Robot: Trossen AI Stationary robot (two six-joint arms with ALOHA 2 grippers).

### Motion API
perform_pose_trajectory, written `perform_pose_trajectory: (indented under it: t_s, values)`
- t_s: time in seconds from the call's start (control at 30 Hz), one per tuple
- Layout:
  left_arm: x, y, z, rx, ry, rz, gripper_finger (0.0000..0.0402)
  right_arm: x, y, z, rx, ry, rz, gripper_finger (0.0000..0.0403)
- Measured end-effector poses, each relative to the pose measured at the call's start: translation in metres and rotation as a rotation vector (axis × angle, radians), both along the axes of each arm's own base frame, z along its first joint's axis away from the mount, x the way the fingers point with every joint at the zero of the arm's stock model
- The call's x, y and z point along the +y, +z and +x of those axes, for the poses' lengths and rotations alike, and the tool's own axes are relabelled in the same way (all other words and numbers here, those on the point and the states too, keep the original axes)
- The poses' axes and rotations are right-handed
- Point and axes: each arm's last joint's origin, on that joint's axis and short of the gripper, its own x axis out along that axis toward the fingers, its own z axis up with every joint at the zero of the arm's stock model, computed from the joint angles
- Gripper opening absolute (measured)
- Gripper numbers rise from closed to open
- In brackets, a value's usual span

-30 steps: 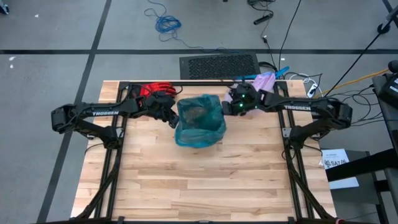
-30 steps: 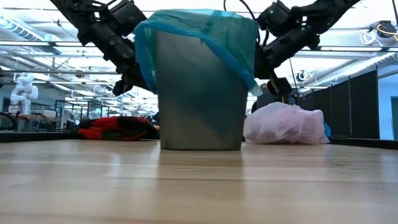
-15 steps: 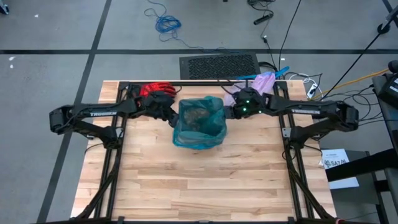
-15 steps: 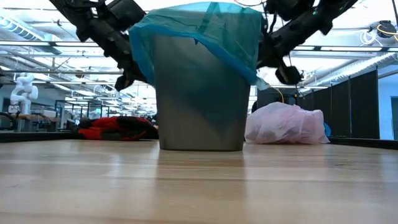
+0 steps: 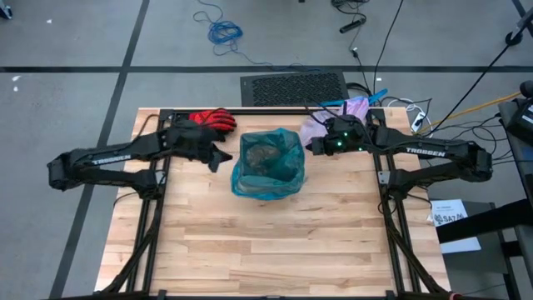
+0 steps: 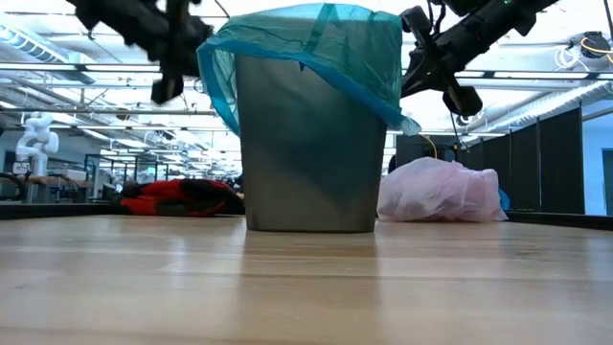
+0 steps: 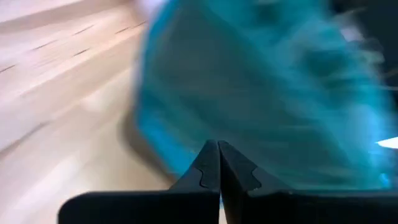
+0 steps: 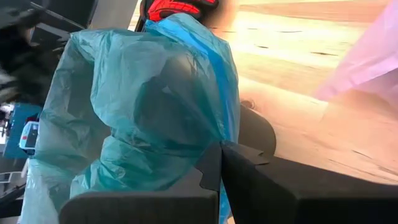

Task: Place trash/remove bag and relplace
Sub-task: Insert the new blue trash bag into the trash bin

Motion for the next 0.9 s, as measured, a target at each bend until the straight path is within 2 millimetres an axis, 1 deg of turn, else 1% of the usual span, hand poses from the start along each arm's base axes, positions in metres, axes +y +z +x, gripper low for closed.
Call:
perform_pose_trajectory:
  t_s: [0.07, 0.17, 0.27, 0.43, 0.53, 0.77, 0.9]
  values:
    - [-0.01, 0.012, -0.003, -0.082, -0.033, 0.0, 0.0, 0.0, 0.0, 0.0, 0.001, -0.003, -0.004, 0.0]
    - [-0.024, 0.025, -0.001, -0.199, -0.07, -0.017, 0.0, 0.0, 0.0, 0.0, 0.003, -0.013, -0.011, 0.0]
    - [-0.039, 0.028, 0.006, -0.235, -0.096, -0.034, 0.0, -0.001, 0.0, 0.0, 0.003, -0.014, -0.013, 0.0]
    - [-0.062, 0.013, 0.023, -0.156, -0.171, -0.065, 0.0, -0.001, 0.002, 0.001, -0.015, -0.014, -0.019, 0.0]
    - [-0.07, 0.004, 0.031, -0.109, -0.183, -0.055, 0.0, -0.001, 0.002, 0.001, -0.016, -0.015, -0.02, 0.0]
    - [-0.074, -0.023, 0.042, 0.001, -0.166, -0.041, 0.0, -0.001, 0.002, 0.001, -0.017, -0.015, -0.02, 0.0]
    - [-0.074, -0.038, 0.046, 0.014, -0.159, -0.039, 0.0, -0.001, 0.001, 0.001, -0.012, -0.007, -0.031, 0.0]
